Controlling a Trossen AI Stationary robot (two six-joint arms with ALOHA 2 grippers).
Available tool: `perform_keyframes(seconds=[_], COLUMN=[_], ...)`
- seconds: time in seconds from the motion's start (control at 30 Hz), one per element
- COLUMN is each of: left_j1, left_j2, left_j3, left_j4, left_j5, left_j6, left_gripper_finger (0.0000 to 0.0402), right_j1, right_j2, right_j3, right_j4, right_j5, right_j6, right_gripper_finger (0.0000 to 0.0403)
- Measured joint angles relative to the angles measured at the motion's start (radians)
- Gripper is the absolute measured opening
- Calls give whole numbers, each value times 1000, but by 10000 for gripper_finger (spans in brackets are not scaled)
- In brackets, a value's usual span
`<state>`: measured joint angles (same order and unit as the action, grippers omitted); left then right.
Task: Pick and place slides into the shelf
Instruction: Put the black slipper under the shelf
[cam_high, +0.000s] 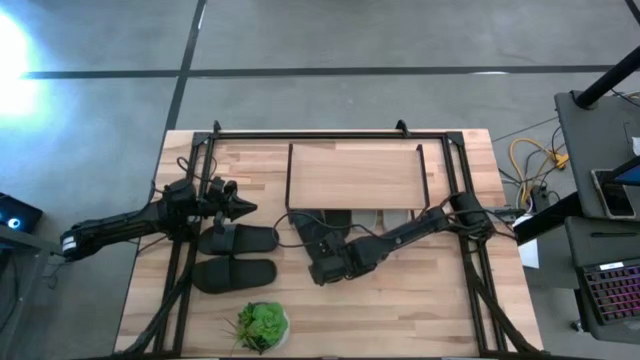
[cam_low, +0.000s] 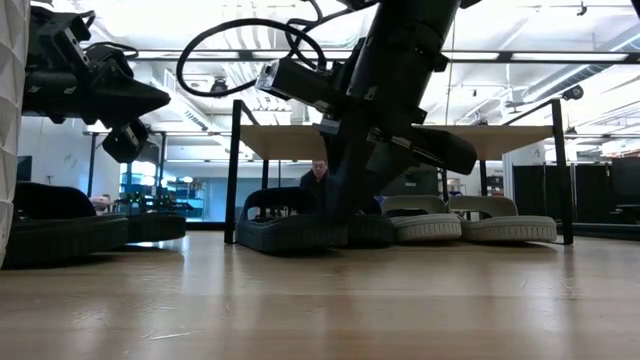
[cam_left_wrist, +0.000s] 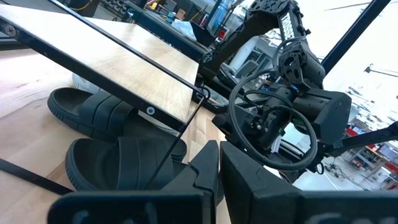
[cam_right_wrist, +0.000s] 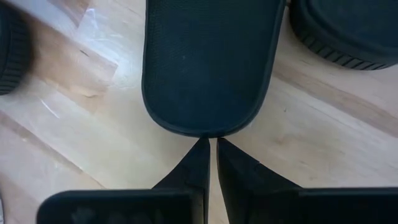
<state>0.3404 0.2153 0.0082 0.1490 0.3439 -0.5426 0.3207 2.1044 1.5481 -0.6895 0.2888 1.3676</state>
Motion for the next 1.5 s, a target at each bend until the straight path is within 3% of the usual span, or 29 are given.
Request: perform_keyframes(seconds=[0.7, 1.07, 1.5], left_j1=[0, 0, 0], left_j2=[0, 0, 0], left_j3=[0, 0, 0], left_j4=[0, 0, 0], left_j5=[0, 0, 0], left_j6=[0, 0, 0], left_gripper_finger=[2, 2, 2], right_j1=[-9, 2, -22], right_j2=[0, -2, 50], right_j3=[0, 22, 23], right_j4=[19, 31, 78], right_j5=[-28, -187, -103], right_j6=[4, -17, -106], right_gripper_finger=[22, 22, 22])
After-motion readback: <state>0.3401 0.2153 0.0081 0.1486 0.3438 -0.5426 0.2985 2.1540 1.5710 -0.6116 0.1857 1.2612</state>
